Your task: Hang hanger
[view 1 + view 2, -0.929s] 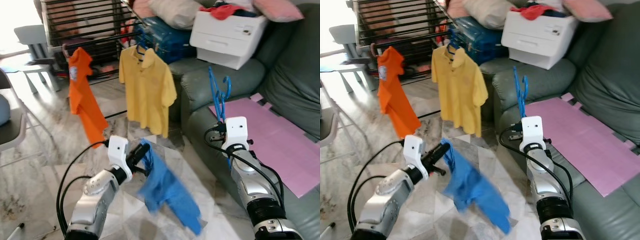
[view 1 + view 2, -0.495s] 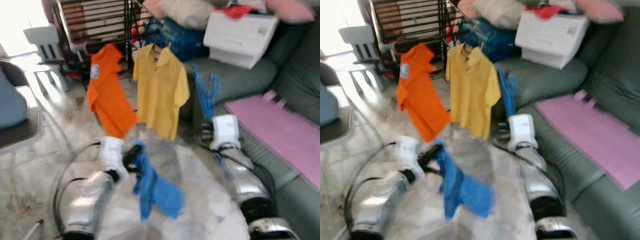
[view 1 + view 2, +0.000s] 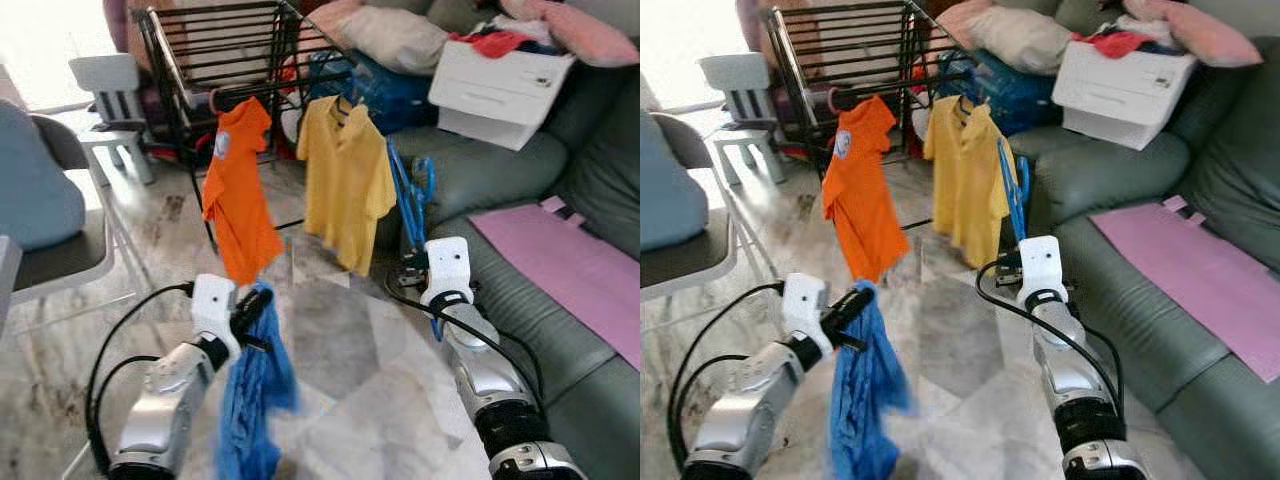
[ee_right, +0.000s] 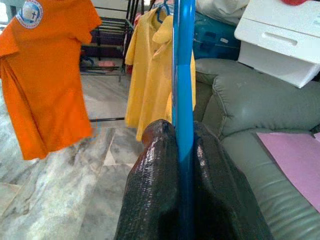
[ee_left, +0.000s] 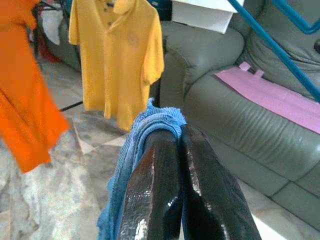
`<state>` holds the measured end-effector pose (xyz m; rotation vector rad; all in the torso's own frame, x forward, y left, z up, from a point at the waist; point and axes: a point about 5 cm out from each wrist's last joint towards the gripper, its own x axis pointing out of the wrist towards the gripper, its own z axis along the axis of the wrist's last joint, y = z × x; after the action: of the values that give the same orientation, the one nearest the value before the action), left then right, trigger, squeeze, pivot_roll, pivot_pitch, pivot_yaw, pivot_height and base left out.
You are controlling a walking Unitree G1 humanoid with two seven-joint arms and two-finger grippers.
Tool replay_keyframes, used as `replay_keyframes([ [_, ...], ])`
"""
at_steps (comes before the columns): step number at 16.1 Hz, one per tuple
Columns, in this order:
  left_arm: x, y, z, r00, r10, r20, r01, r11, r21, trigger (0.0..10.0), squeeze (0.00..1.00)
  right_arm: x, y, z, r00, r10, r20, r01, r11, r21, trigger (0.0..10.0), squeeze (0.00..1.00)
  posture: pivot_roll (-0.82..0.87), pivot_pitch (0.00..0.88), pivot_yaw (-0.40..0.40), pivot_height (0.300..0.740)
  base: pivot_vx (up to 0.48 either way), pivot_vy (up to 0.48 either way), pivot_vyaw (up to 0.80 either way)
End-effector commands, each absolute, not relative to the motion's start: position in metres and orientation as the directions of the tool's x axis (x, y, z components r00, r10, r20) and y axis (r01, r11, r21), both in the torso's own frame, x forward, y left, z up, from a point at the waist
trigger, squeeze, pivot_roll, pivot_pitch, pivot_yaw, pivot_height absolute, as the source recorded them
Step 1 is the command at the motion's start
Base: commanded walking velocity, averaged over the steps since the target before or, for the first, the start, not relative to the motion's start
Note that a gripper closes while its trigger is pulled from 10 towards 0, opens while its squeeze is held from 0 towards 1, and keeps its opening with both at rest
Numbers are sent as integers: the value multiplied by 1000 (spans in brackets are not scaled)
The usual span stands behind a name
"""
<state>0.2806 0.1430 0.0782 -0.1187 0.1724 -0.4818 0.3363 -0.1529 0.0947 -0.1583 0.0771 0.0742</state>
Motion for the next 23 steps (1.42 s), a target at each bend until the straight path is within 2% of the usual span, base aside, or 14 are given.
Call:
replay_keyframes([
  [1,287,140,89,877,-470,-95,459,880,-121,10000,0,339,-156,100,996,56,-64,-65,986,-151,10000,0,-78,0,6,740,0,0,0],
  [3,292,142,88,897,-425,-123,419,905,-74,10000,0,338,-157,100,996,65,-67,-75,986,-152,10000,0,-82,0,4,740,0,0,0],
  [4,297,146,88,911,-387,-141,391,920,-1,10000,0,337,-157,99,993,85,-77,-95,984,-153,10000,0,-83,0,-4,740,0,0,0],
  [5,308,154,91,936,-313,-159,333,936,113,10000,0,335,-161,99,988,117,-97,-131,978,-160,10000,0,-79,0,-9,740,0,0,0],
  [6,320,163,96,961,-226,-161,252,953,168,10000,0,333,-165,100,980,158,-118,-177,968,-178,10000,0,-85,0,-10,740,0,0,0],
  [8,337,171,107,980,-135,-143,158,973,165,10000,0,326,-172,97,954,245,-175,-280,936,-215,10000,0,-91,0,-6,740,0,0,0],
  [9,353,168,117,985,-98,-141,121,980,158,10000,0,320,-186,92,927,286,-244,-342,909,-237,10000,0,-97,0,-1,740,0,0,0],
  [10,356,166,118,985,-100,-139,122,979,162,10000,0,319,-188,91,921,293,-256,-354,905,-235,10000,0,-102,0,4,740,0,0,0],
  [12,374,152,135,990,-91,-105,107,981,162,10000,0,311,-194,91,849,410,-333,-495,837,-233,10000,0,-117,0,19,740,0,0,0],
  [15,383,140,147,992,-92,-83,103,985,138,10000,0,303,-197,96,784,496,-373,-587,788,-186,10000,0,-128,0,38,740,0,0,0],
  [16,385,138,146,991,-93,-92,105,985,137,10000,0,297,-196,96,739,545,-396,-640,752,-160,10000,0,-129,0,40,740,0,0,0],
  [18,385,136,142,990,-71,-118,92,980,179,10000,0,283,-189,95,620,654,-433,-754,649,-100,10000,0,-127,0,42,740,0,0,0],
  [20,386,143,135,989,2,-145,30,976,214,10000,0,275,-187,98,553,700,-452,-802,595,-60,10000,0,-124,0,41,740,0,0,0],
  [23,387,142,133,985,32,-167,0,983,183,10000,0,264,-181,104,445,771,-456,-861,508,19,10000,0,-124,0,38,740,0,0,0],
])
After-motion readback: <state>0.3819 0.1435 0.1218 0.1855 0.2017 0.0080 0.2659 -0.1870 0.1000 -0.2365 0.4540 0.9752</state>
